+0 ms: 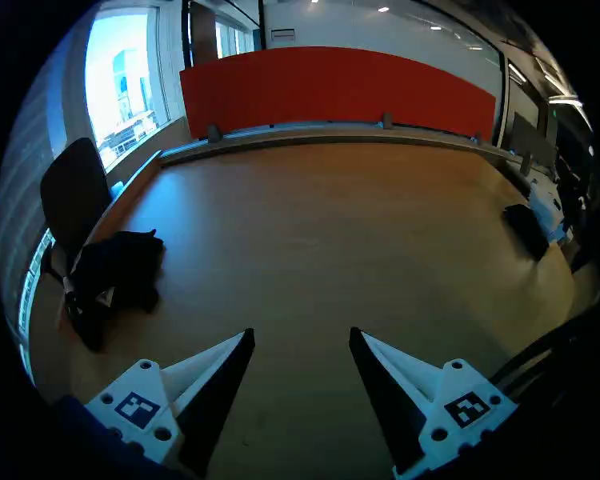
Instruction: Fold towel
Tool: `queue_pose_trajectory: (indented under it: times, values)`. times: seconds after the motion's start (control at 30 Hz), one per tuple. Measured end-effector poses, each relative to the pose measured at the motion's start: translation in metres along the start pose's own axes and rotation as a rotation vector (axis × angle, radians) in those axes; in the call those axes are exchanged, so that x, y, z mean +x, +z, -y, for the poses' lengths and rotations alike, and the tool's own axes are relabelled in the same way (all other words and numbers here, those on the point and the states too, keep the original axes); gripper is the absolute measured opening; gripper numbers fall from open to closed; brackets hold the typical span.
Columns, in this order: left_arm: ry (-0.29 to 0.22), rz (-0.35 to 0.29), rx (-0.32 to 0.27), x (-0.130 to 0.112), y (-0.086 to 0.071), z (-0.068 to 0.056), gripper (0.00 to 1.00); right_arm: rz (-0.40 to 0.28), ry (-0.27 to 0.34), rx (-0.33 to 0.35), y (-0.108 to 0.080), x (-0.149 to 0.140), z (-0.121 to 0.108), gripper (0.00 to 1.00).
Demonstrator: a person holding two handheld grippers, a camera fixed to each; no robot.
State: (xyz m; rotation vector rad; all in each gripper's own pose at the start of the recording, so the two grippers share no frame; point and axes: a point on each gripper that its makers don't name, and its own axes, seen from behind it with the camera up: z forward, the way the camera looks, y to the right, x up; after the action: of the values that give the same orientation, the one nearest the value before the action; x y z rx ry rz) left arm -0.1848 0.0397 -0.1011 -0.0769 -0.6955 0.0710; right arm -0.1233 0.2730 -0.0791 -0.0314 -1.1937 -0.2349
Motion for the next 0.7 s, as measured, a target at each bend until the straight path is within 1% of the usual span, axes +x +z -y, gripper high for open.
queue_pose_trajectory:
  times: [0.2, 0.33, 0.5, 0.7]
  values:
    - [0.002, -0.002, 0.002, 0.002, 0.000, 0.000, 0.88, 0.000, 0.021, 0.002, 0.003, -0.002, 0.000, 0.05]
    - [-0.001, -0.004, 0.002, 0.003, 0.001, 0.000, 0.88, -0.013, 0.030, -0.001, 0.001, -0.001, 0.000, 0.07]
    - [-0.002, -0.005, 0.002, 0.004, 0.002, 0.001, 0.88, -0.031, 0.044, -0.006, -0.003, -0.002, -0.002, 0.15]
    - [-0.004, -0.009, 0.001, 0.006, 0.002, 0.002, 0.87, -0.057, 0.059, -0.009, -0.011, -0.001, -0.002, 0.29]
